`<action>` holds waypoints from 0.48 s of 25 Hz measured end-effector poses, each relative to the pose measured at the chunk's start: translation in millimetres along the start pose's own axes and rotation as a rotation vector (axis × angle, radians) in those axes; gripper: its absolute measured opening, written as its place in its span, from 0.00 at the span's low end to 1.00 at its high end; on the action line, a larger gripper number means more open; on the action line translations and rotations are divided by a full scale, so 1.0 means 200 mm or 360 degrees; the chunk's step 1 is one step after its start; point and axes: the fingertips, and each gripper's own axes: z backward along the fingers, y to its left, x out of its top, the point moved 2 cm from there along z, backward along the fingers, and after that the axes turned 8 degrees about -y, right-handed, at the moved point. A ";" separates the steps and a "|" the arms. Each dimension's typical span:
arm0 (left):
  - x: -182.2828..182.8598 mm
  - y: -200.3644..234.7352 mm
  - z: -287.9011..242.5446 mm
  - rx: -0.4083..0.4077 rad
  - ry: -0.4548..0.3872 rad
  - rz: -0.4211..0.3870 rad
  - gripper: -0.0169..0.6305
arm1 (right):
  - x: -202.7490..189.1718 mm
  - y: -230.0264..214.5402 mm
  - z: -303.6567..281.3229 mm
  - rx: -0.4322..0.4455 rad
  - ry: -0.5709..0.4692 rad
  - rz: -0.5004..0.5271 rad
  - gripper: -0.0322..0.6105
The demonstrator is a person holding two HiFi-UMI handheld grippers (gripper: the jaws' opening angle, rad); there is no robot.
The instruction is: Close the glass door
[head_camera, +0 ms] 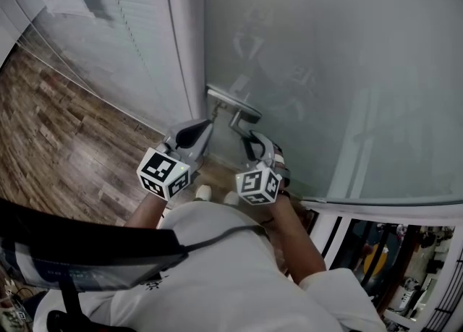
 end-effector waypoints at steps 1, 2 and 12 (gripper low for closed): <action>0.01 0.00 0.00 0.0001 -0.0001 0.0001 0.03 | 0.01 -0.01 0.00 0.0009 0.0021 0.0027 0.21; 0.02 0.01 -0.01 0.0001 -0.0002 0.0003 0.03 | 0.02 -0.02 0.00 0.0024 0.0047 0.0063 0.21; 0.01 0.02 -0.07 -0.0021 -0.0013 0.0009 0.03 | 0.05 -0.04 0.02 0.0110 0.0155 0.0244 0.24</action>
